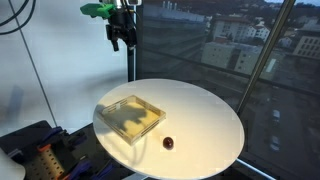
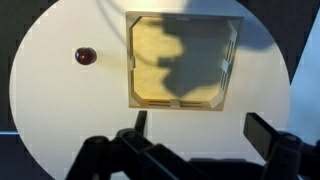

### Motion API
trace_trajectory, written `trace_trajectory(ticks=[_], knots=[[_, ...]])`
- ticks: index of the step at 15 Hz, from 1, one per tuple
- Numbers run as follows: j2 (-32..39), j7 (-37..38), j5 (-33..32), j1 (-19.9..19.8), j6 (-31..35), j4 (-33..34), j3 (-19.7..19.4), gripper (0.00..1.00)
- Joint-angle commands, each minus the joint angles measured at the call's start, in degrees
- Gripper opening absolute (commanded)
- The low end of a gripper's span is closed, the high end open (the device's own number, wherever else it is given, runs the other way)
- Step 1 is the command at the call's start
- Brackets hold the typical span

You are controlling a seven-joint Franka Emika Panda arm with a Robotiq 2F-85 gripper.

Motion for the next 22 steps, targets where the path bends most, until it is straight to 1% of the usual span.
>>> trace_trajectory(ticks=[1, 11, 12, 22], knots=[[-2.71, -1.04, 0.67, 0.12, -1.99, -1.36, 0.00, 1.00], [-5.33, -0.68, 0.73, 0.01, -3.86, -3.61, -0.07, 1.00], [-3.56, -0.07, 0.12, -0.19, -2.92, -2.67, 0.20, 1.00], [-4.04, -0.07, 0.13, -0.19, -3.00, -3.20, 0.20, 1.00]])
